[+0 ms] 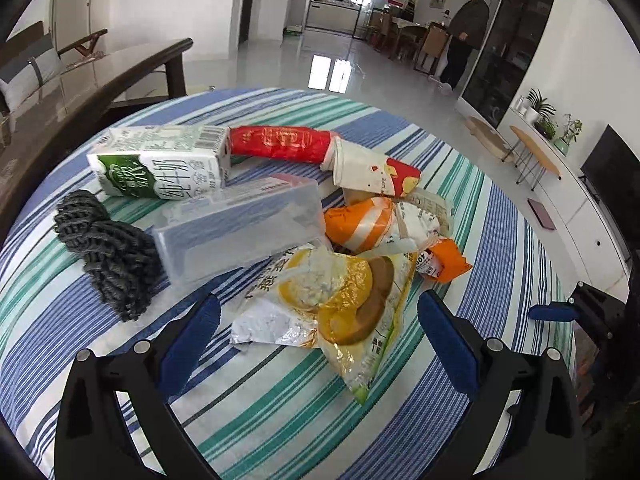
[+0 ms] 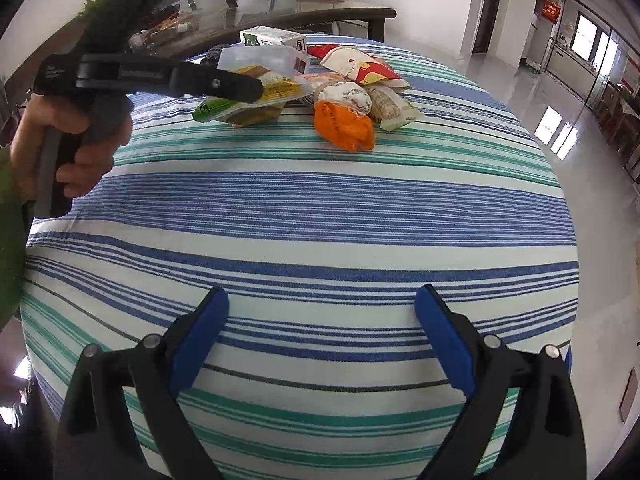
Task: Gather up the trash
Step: 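Grasp the yellow-printed snack bag with the left tool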
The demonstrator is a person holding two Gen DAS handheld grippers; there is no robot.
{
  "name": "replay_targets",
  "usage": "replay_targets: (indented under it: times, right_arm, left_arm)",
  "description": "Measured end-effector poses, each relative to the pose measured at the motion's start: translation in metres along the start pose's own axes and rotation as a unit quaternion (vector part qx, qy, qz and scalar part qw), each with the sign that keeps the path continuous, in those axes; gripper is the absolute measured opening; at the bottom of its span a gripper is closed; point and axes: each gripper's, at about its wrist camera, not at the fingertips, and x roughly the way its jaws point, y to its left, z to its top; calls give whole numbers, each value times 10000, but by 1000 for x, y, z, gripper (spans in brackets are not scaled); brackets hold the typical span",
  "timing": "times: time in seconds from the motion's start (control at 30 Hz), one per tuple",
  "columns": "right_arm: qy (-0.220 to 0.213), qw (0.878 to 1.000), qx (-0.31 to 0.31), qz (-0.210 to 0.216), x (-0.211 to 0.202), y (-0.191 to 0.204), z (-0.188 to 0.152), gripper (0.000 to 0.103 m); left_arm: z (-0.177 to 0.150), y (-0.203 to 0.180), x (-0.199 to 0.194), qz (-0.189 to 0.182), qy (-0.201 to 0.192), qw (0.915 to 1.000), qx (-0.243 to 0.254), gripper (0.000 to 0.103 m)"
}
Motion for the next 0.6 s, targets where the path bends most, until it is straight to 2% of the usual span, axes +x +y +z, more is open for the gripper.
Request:
replay_targets:
  times: [0.1, 0.27, 0.47, 0.53, 0.57, 0.6]
  right_arm:
    - [-1, 10000, 2, 0, 1, -1, 2, 92]
    - [-6, 10000, 0, 17, 2, -1, 3, 92]
    - [-66, 10000, 38, 4, 5, 1, 4, 96]
    - [-97, 9999, 51, -17, 6, 2, 3, 96]
    - [-107, 9999, 57, -23, 6, 2, 3, 96]
    - [-113, 9999, 64, -28, 6, 2, 4, 96]
  left_arm:
    - [2, 0, 18, -195, 176, 9996, 87, 98]
    - [8, -7, 25, -297, 111, 9991, 267, 98]
    - [9, -2, 21, -675, 86, 9975, 207, 97]
    - [9, -1, 20, -594, 78, 9980, 221, 80]
    - [9, -1, 19, -548, 82, 9982, 238, 79]
    - [9, -1, 18, -564, 73, 9981, 229, 73]
